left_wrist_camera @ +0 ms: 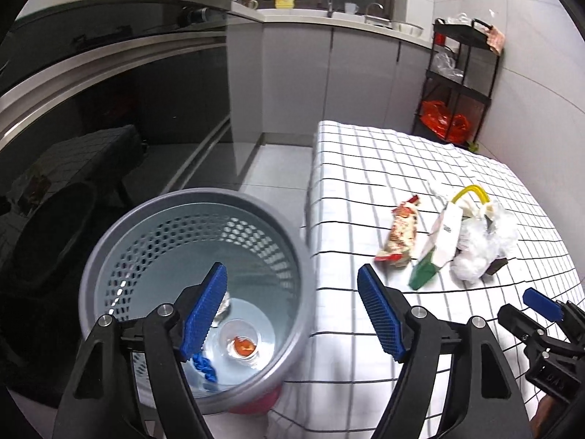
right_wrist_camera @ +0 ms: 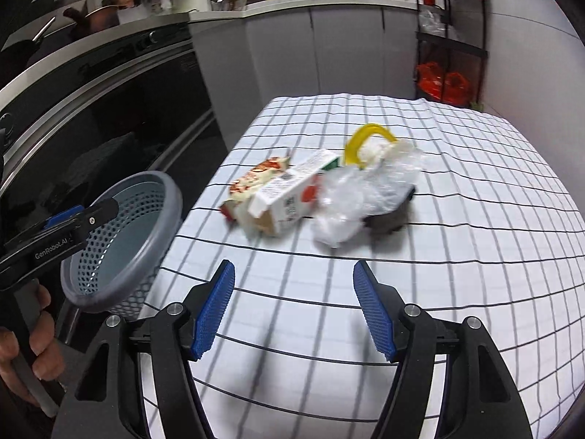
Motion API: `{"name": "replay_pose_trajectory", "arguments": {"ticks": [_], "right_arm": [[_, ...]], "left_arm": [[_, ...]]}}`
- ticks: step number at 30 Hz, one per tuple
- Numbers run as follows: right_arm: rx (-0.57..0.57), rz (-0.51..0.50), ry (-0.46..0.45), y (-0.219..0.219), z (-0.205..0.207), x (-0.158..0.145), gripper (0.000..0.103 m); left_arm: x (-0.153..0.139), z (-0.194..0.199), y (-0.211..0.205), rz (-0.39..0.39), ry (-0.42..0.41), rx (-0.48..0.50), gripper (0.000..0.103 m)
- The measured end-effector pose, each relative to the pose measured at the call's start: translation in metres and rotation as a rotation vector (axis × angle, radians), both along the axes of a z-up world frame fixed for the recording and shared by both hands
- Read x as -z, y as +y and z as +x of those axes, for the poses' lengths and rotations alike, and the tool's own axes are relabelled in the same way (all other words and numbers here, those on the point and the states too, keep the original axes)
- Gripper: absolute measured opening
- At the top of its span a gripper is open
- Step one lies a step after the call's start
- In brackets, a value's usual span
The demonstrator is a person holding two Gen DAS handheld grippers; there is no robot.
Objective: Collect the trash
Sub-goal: 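Withdraw both open grippers from the basket back toward the table, then grasp the clear plastic bag with the right gripper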
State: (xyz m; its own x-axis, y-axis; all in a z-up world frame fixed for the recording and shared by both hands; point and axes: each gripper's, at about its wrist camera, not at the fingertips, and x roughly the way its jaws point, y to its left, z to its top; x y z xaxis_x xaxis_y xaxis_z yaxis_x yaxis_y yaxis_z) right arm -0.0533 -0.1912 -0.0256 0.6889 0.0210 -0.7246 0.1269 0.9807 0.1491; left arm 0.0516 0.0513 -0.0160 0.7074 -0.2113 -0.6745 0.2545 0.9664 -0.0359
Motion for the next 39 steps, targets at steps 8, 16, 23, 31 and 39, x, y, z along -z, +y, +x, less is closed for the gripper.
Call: {"name": "replay_pose_trajectory", "arguments": {"ticks": [8,16,23,31,39], "right_arm": [[0.048,-0.044,0.012,-0.03,-0.014,-0.003,0.065],[0.049,-0.101,0.012,-0.048,-0.013,-0.011,0.065],[0.022,-0.111,0.014,-0.053,0.006,-0.012,0.065],[-0.005,-0.074,0.027,-0.056,0.039,-0.004,0.065],[0.001,-0.026,0.052,-0.065,0.066,0.008,0.065]], "left_arm": [[-0.002,-0.001,-0.037,-0.008,-0.004,0.057,0.073],[0.0,0.0,-0.067,-0.001,-0.004,0.101,0.073],[0.003,0.003,-0.079,0.004,-0.001,0.11,0.073],[0.008,0.008,-0.084,0.009,0.014,0.116,0.073],[0.012,0.011,-0.088,0.021,0.018,0.126,0.073]]}}
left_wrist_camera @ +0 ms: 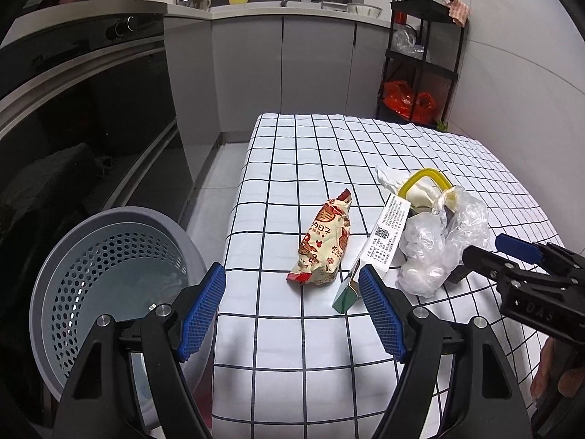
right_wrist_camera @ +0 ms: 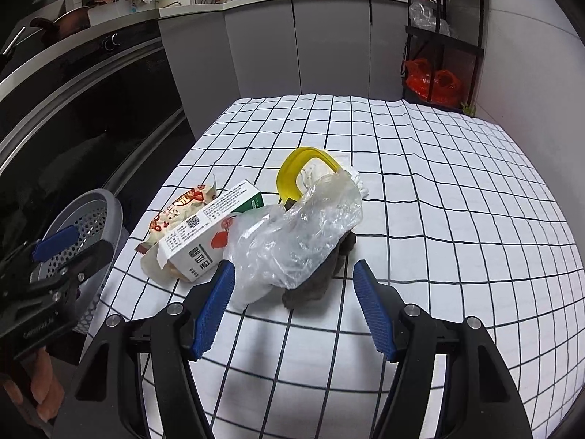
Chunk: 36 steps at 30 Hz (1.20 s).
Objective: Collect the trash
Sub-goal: 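Grasp the clear plastic bag with the right gripper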
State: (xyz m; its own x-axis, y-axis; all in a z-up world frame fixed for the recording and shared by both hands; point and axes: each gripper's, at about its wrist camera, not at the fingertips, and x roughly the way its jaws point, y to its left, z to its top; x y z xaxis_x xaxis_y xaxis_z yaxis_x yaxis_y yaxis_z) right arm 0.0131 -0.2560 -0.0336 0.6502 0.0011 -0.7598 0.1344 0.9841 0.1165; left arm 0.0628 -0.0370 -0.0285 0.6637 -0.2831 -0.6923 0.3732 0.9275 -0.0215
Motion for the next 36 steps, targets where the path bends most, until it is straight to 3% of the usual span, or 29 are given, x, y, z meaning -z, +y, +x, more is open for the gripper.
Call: {"name": "replay_pose_trajectory", "arguments": {"ticks": [11,18,23,36], "right_arm": [[-0.028,-0.036,0.001,0.014,0.014,0.008,0.064],[-0.052,-0.053,0.022,0.02,0.018,0.014,0.029],[-0.065,-0.047,0.001,0.022,0.012,0.009,0.012],[-0.022,0.054,-0.07,0.003,-0.025,-0.017,0.009]], "left_arm": [[0.006,0.005,-0.005,0.005,0.017,0.006,0.073],[0.008,0.004,-0.008,0.01,0.013,0.012,0.073],[0.008,0.003,-0.008,0.011,0.013,0.012,0.073],[0.007,0.001,-0.018,0.003,0.009,0.036,0.076]]}}
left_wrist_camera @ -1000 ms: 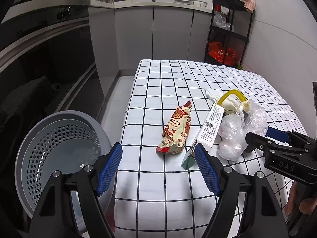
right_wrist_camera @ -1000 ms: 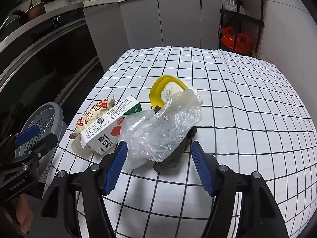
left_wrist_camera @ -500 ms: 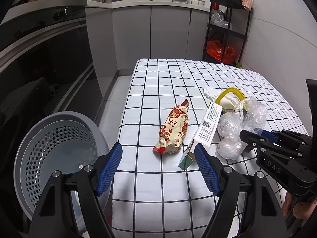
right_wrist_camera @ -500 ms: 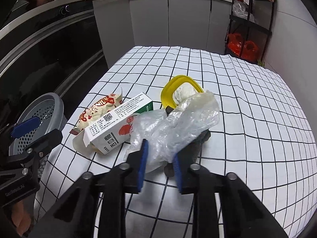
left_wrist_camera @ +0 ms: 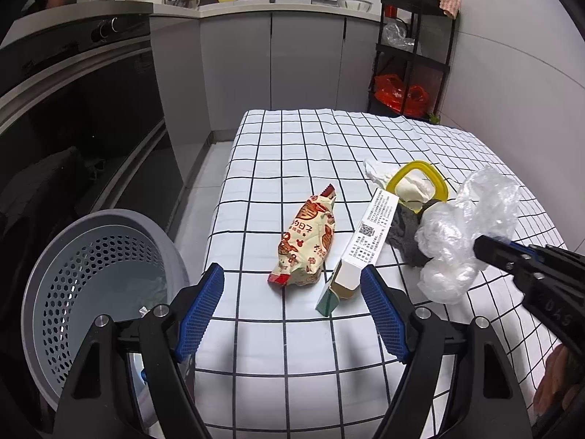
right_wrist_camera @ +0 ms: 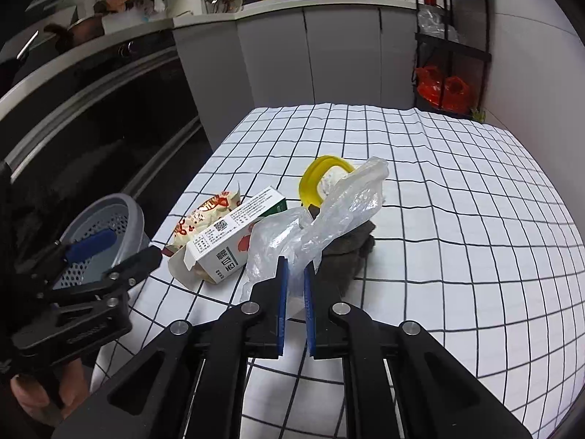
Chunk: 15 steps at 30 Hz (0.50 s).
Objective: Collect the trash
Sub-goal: 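Grasp the clear plastic bag with the right gripper, then grasp the white milk carton with the left gripper while the right holds the bag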
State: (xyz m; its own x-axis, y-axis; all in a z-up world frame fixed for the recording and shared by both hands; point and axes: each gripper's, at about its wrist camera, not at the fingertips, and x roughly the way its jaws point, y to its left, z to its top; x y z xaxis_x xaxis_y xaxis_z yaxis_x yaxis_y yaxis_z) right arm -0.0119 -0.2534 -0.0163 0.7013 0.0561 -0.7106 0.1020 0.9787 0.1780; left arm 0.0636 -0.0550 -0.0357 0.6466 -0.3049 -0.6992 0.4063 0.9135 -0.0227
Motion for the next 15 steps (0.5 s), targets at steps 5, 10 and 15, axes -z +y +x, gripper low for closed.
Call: {"name": "replay_pose_trajectory", "arguments": {"ticks": [5,10,15], "right_arm": [[0.049,0.038,-0.033,-0.018,-0.02,-0.012,0.009],[0.09,0.069,-0.046,-0.034,-0.037,-0.016,0.009],[0.109,0.088,-0.053,-0.048,-0.046,-0.017,0.009]], "left_arm": [[0.001,0.0,-0.01,-0.008,-0.003,0.021,0.077],[0.006,0.003,-0.024,0.004,-0.003,0.047,0.079],[0.009,0.003,-0.039,0.008,0.002,0.076,0.082]]}}
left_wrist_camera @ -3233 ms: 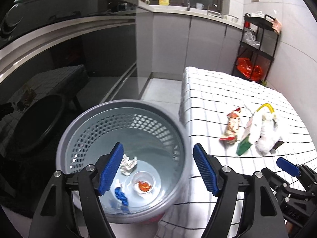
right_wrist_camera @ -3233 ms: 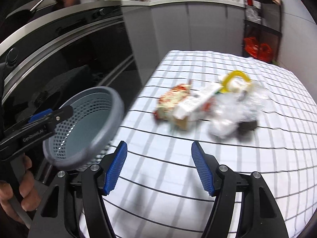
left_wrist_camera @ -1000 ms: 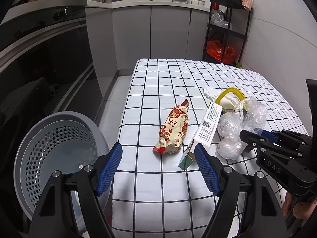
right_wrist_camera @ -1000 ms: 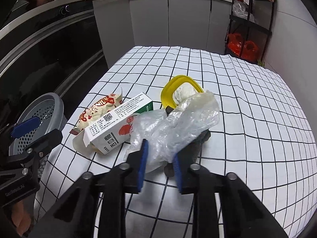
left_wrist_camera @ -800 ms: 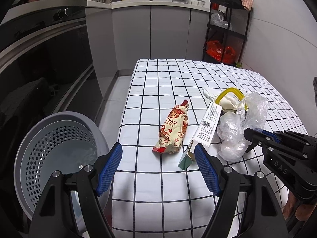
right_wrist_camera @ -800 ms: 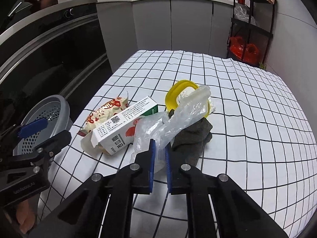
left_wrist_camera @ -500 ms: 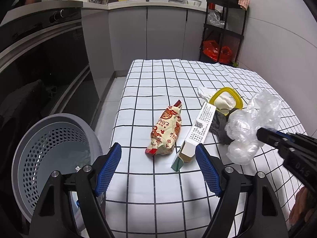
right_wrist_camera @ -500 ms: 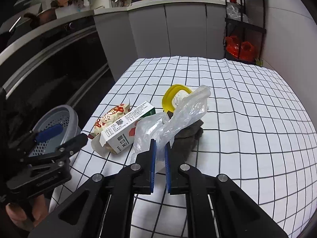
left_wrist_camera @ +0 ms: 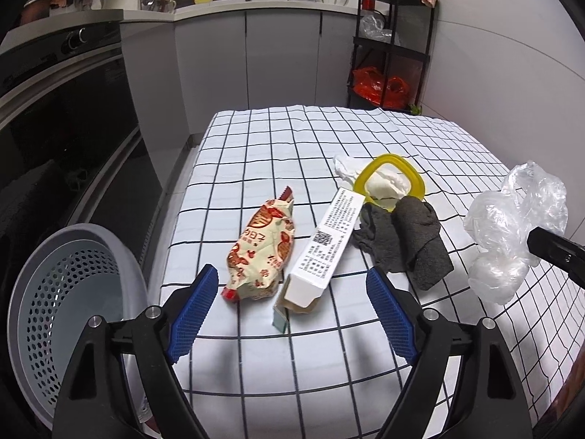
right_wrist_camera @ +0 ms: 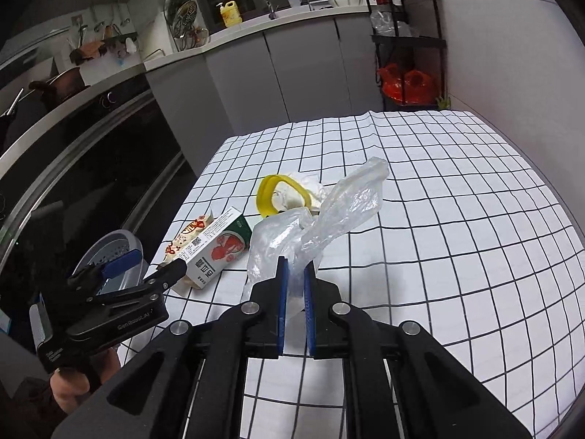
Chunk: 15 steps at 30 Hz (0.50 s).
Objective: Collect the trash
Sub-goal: 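Grasp the white milk carton with the left gripper while the right holds the bag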
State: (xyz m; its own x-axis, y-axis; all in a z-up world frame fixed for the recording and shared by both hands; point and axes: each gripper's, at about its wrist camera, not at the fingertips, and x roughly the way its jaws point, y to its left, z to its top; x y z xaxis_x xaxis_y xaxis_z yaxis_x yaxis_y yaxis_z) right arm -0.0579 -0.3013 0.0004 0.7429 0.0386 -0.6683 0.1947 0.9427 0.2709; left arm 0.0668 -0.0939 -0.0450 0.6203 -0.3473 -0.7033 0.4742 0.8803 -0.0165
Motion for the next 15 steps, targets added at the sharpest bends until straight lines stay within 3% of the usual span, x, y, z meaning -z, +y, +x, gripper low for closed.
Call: {"name": "replay_pose_trajectory", "arguments": {"ticks": [15], "right_arm": [[0.0,0.044,0.001,-0.01,-0.005,0.004,0.009]], "left_arm": [[0.011,0.015,-0.024,0.017,0.018,0.025,0.083]]}}
